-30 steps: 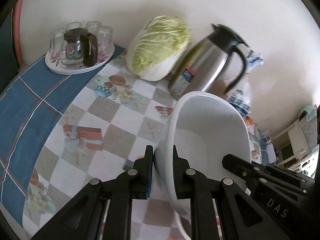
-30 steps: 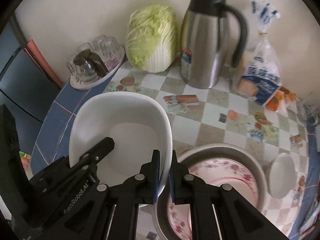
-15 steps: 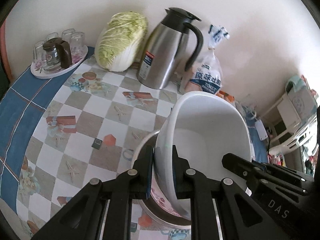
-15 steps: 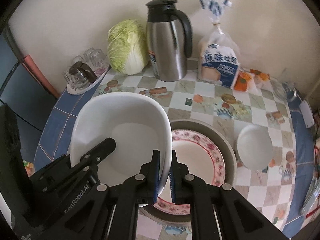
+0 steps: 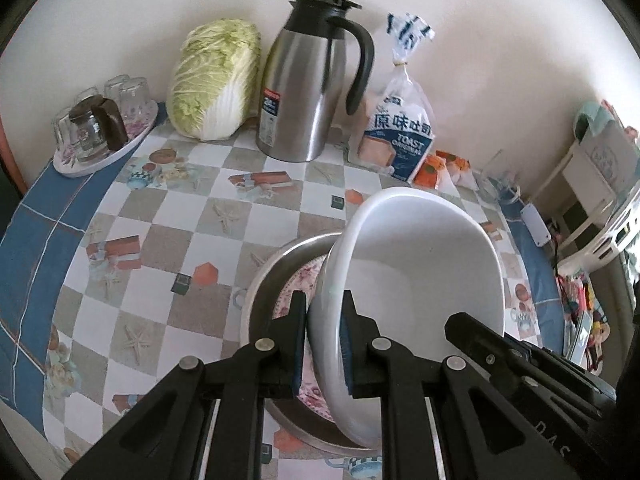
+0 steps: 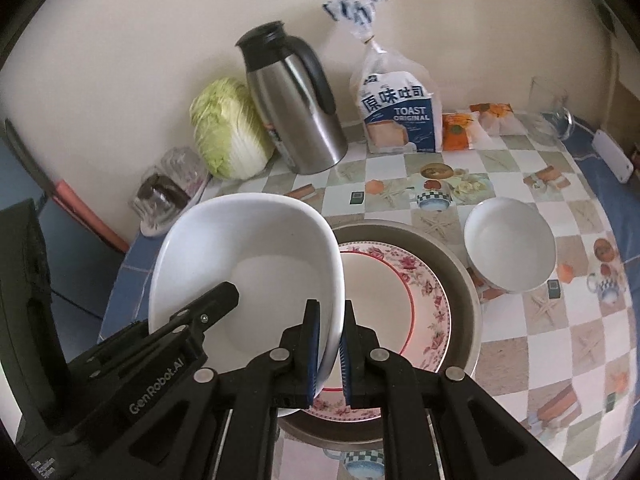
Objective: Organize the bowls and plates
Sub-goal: 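Lift the white square bowl with both tools and carry it over the tray, then lower the square bowl into the red-rimmed bowl with both tools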
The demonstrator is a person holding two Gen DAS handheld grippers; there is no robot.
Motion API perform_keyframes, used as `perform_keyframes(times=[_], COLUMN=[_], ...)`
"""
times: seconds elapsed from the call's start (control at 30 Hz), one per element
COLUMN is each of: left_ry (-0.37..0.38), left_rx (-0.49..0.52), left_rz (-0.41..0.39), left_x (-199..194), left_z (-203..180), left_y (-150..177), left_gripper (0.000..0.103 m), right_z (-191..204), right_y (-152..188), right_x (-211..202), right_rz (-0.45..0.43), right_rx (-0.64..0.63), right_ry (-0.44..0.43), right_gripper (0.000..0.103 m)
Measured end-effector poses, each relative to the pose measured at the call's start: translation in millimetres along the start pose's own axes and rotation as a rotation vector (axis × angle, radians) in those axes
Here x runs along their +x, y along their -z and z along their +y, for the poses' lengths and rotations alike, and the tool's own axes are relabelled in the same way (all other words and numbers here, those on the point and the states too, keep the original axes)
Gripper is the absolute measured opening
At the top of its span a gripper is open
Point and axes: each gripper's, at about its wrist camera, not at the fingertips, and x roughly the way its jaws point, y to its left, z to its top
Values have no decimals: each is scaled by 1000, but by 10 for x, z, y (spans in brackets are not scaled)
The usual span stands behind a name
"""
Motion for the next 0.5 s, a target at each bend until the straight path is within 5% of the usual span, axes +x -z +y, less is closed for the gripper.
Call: perform_keyframes(times=[0.5], left_ry=[-34], left_rx=[74], left_rz=[8], left_x=[56], left_z=[-309], left_y=[9], left_gripper=[16], right_z=[-279], right_y=[-12], right_x=[-88], right_rz=[-24], right_rx=[48], right_ry=[-16], right_gripper=[13])
